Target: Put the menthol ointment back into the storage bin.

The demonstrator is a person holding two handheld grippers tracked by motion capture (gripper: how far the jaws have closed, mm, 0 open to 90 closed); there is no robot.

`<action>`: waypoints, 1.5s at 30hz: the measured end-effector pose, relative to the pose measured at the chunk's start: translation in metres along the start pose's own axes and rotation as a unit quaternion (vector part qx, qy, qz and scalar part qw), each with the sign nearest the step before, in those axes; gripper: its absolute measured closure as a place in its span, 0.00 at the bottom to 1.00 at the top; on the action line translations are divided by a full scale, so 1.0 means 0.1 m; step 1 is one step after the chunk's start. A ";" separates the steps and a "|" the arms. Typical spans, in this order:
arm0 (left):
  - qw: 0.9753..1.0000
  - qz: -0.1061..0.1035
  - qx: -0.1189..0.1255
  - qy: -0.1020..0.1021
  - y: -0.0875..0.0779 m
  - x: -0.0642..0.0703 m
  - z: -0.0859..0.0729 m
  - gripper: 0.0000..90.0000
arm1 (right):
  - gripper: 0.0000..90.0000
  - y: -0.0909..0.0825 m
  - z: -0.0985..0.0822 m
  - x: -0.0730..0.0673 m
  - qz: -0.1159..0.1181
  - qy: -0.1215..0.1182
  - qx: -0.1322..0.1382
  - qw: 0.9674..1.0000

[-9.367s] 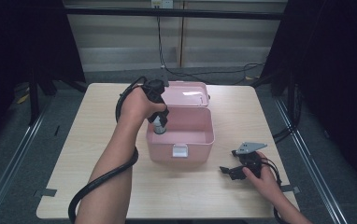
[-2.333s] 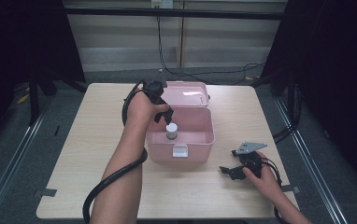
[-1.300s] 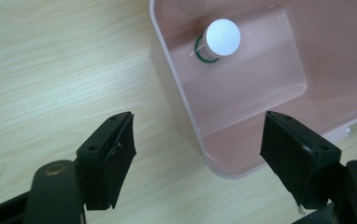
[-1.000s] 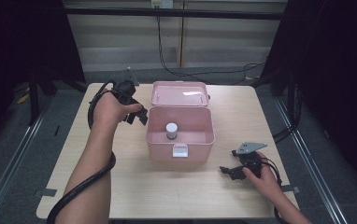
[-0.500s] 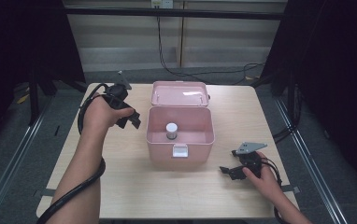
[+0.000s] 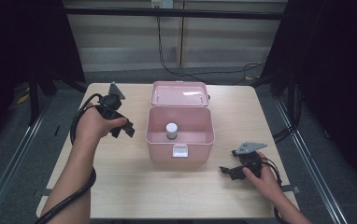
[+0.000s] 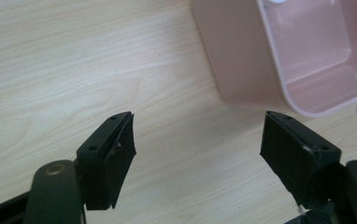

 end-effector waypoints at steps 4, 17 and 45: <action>1.000 -0.003 0.000 -0.002 0.05 -0.01 -0.04 0.29 | 0.13 0.00 0.00 0.00 0.000 0.000 0.000 1.000; 1.000 -0.011 -0.003 0.005 0.29 -0.05 -0.21 0.29 | 0.13 0.00 0.00 0.00 0.000 0.000 0.001 1.000; 0.999 -0.019 -0.015 0.022 0.80 -0.03 -0.58 0.28 | 0.13 0.00 0.00 0.00 0.000 0.000 0.000 1.000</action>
Point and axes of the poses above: each handheld gripper's, and its own axes: y roughly forward along the jaws, z roughly out of its top, x roughly to its right, the point moved 6 cm from there along y, roughly forward along the jaws, and after that the axes turned 11 degrees about z, right-handed, at the moved point
